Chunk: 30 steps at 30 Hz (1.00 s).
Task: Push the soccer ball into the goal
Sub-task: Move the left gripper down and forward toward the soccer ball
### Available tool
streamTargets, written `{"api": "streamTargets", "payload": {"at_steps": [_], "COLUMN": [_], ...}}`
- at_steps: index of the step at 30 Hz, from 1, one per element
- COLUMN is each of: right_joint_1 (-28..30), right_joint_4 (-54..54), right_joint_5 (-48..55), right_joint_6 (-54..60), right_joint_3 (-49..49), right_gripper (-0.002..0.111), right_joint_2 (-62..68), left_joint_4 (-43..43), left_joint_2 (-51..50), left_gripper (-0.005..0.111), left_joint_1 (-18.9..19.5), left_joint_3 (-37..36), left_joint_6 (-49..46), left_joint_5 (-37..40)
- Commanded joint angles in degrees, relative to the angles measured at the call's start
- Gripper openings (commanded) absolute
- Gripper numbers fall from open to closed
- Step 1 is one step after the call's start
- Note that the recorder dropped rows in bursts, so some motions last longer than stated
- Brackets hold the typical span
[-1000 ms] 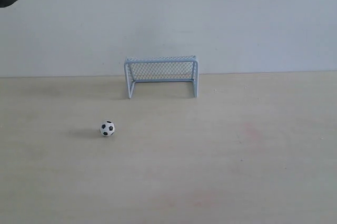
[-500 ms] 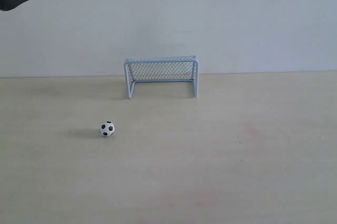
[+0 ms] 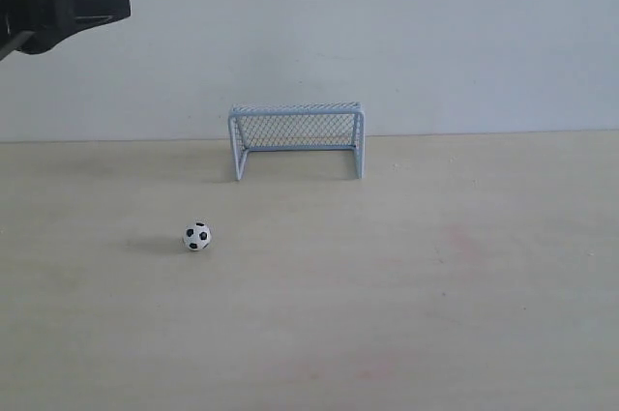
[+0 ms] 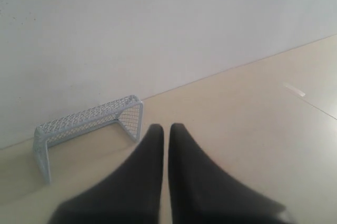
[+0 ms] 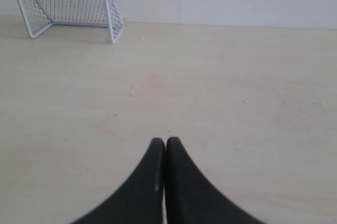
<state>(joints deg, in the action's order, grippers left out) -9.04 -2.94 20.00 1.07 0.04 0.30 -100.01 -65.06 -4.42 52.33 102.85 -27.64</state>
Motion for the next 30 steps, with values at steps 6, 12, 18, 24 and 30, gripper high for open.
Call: {"api": "streamTargets", "payload": {"at_steps": [6,12,18,24,30], "right_joint_1": [0.4,0.4,0.4,0.4,0.4], "right_joint_4": [0.1,0.1,0.1,0.1,0.1], "right_joint_5": [-0.4,-0.4,-0.4,-0.4,-0.4], "right_joint_6": [0.1,0.1,0.1,0.1,0.1], "right_joint_3": [0.0,0.0,0.0,0.0,0.0], "right_gripper": [0.0,0.0,0.0,0.0,0.0], "right_joint_2": [-0.3,-0.3,-0.3,-0.3,-0.3], "left_joint_4": [0.1,9.8,27.6,41.2,46.9], "left_joint_2": [0.3,0.3,0.3,0.9,0.7], "left_gripper": [0.004,0.004,0.004,0.004,0.004], "left_joint_1": [-3.4,-3.4,-3.4,-3.4,-3.4], "left_joint_3": [-0.7,-1.5,-4.3,-4.4,-4.3], "left_joint_6": [-0.5,-12.4,-42.1,-64.0,-75.8], "left_joint_5": [2.9,1.1,7.9,25.1,35.4]}}
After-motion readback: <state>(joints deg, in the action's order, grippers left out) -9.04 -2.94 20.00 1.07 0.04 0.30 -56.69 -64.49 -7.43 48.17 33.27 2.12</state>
